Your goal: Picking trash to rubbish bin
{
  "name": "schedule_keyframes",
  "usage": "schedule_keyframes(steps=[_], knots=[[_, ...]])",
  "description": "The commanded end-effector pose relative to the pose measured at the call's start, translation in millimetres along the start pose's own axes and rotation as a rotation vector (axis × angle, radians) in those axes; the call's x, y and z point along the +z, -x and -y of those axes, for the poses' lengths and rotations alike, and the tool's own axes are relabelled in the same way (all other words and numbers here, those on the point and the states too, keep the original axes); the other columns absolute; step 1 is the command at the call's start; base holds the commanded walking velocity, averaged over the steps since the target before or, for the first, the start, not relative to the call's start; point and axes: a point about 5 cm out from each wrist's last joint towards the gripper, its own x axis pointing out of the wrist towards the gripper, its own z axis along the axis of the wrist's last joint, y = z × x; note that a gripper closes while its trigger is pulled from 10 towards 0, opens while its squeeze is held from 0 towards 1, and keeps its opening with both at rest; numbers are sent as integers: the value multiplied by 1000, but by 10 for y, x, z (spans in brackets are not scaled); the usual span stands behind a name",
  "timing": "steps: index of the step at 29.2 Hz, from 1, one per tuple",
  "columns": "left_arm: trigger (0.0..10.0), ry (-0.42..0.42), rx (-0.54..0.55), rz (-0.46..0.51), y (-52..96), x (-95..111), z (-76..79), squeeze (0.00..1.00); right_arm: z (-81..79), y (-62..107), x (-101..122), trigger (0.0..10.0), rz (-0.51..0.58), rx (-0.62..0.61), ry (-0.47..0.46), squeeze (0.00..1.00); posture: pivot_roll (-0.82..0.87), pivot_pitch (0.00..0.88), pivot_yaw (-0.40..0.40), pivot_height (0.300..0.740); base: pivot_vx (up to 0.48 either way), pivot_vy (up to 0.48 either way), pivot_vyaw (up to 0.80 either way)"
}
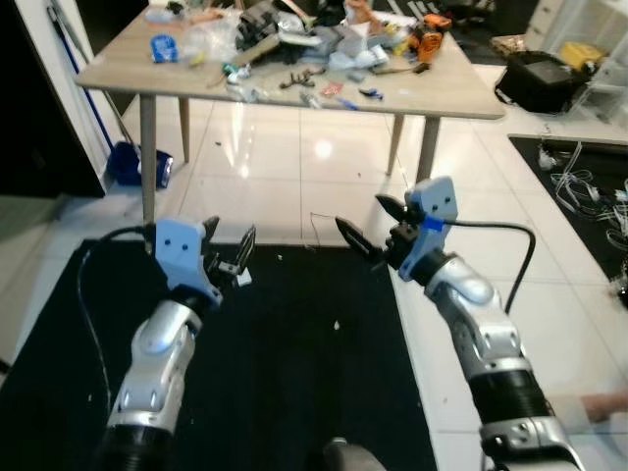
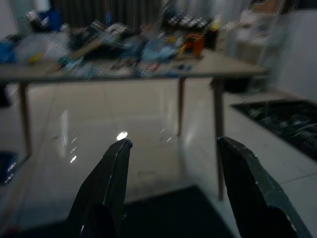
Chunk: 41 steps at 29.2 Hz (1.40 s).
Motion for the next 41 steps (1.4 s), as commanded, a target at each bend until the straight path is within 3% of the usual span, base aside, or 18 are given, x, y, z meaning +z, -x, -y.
schedule_keyframes(steps=[1, 13, 41], knots=[[10000, 2, 5, -12, 29, -28, -13, 0, -20, -5, -18, 10000, -4, 5, -6, 0, -93, 0, -46, 740, 480, 0, 0], [10000, -2, -5, -10, 26, -32, -8, 0, -26, -13, -35, 10000, -15, 8, -3, 0, -96, 0, -46, 740, 480, 0, -647], [10000, -7, -13, -3, 20, -23, 2, 0, -16, -15, -35, 10000, -9, 2, -4, 0, -96, 0, -46, 740, 479, 0, 0]])
